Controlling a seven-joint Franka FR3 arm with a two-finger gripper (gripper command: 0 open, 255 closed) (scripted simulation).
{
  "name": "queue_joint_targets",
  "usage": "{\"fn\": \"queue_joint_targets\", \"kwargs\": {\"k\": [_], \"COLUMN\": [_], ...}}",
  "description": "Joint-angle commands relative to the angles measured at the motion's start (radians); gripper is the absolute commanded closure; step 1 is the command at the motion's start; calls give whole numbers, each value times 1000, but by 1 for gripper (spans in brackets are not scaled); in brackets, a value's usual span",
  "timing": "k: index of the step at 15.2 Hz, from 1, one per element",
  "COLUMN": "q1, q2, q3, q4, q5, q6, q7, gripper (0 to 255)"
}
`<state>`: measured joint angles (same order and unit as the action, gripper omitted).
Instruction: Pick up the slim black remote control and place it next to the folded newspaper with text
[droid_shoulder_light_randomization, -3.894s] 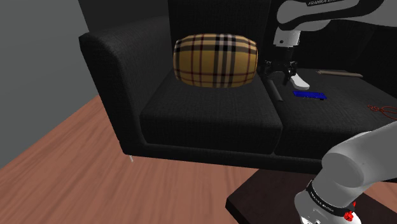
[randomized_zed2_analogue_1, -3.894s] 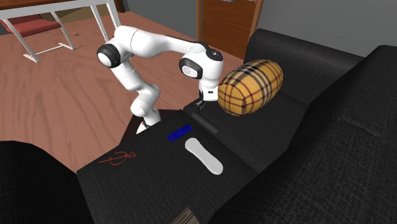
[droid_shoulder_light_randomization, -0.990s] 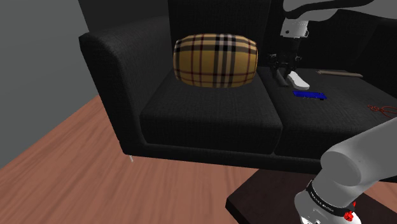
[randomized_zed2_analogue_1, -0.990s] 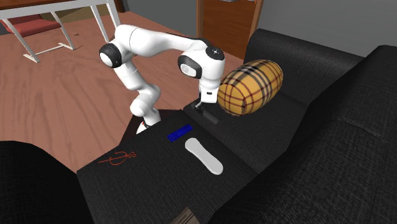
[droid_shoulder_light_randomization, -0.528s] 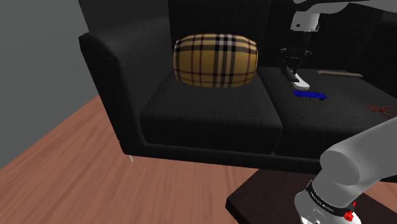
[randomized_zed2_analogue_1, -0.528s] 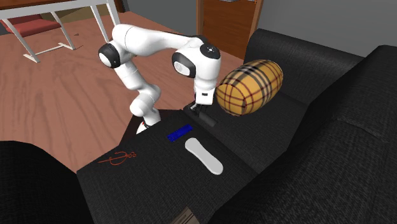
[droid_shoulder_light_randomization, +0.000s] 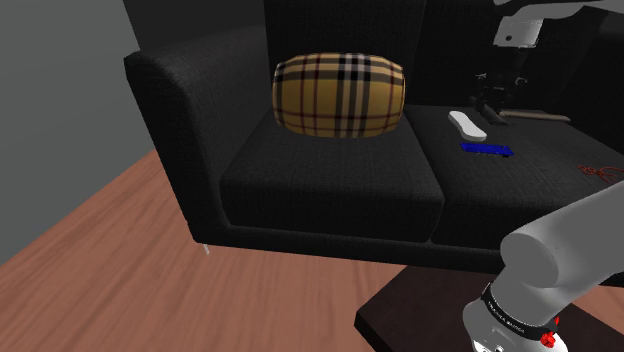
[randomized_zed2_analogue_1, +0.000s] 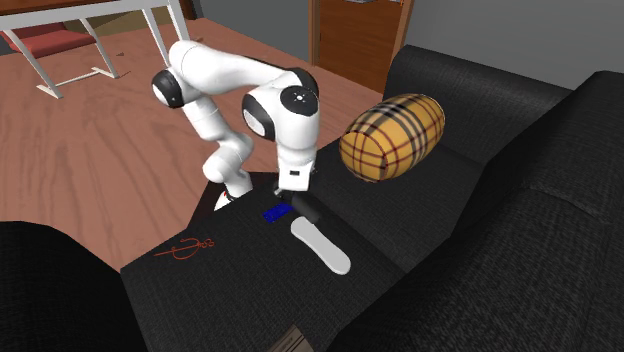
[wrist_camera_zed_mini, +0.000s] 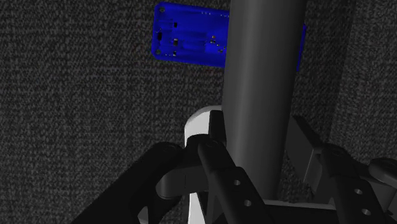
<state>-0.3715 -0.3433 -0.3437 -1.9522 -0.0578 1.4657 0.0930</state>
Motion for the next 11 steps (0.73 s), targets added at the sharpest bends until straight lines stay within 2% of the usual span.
{"fn": "queue_joint_targets", "kwargs": {"k": [1,6,11], "q1": [-16,-55,-97], "q2": [19,90,195], "q3": [-37,-130,-226], "q4": [16,95,205], "q5": [-14,-33,-23], "q6": [4,-5,-15], "q7": [-55,-192,-342], "gripper": [255,255,255]}}
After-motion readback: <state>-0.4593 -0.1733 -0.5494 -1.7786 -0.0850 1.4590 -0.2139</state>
